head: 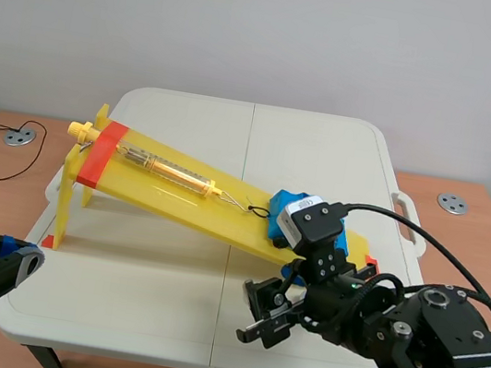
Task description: Place the four metal weights on the blue cart on the ramp.
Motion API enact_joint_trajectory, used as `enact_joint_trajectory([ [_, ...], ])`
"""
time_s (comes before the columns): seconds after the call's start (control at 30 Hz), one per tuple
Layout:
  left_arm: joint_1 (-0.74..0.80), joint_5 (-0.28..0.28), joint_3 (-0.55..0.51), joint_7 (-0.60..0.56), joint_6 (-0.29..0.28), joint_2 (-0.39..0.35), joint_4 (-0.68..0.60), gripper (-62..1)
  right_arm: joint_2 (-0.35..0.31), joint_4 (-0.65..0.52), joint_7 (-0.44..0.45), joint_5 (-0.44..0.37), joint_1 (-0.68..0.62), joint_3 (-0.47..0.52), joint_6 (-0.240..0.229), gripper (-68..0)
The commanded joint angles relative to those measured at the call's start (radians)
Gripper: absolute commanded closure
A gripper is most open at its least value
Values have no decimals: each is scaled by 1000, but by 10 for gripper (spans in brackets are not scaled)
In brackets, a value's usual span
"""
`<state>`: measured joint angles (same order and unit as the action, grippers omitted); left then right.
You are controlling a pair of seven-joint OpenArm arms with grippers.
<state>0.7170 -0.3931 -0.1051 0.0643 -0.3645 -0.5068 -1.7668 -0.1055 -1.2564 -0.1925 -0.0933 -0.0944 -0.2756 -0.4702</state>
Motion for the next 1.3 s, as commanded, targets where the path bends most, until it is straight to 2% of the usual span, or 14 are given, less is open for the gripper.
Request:
enact_joint_trajectory([
  [0.0, -19, -30, -8, -90, -24, -10, -32, -32, 8, -47, 146, -40, 90, -3, 22, -345],
  [0.27, -19, -30, -8, -90, -24, -10, -32, -32, 31, 9, 156, -18, 117, -35, 36, -345],
  [0.67, -20, -30, -8, -90, -24, -10, -32, -32, 51, 14, 162, 8, 125, -83, 37, -332],
  [0.87, -20, -30, -8, -90, -24, -10, -32, -32, 50, 20, 162, 19, 125, -86, 63, -332],
  [1.27, -19, -30, -8, -90, -24, -10, -32, -32, 50, 45, 166, 39, 131, -86, 85, -332],
])
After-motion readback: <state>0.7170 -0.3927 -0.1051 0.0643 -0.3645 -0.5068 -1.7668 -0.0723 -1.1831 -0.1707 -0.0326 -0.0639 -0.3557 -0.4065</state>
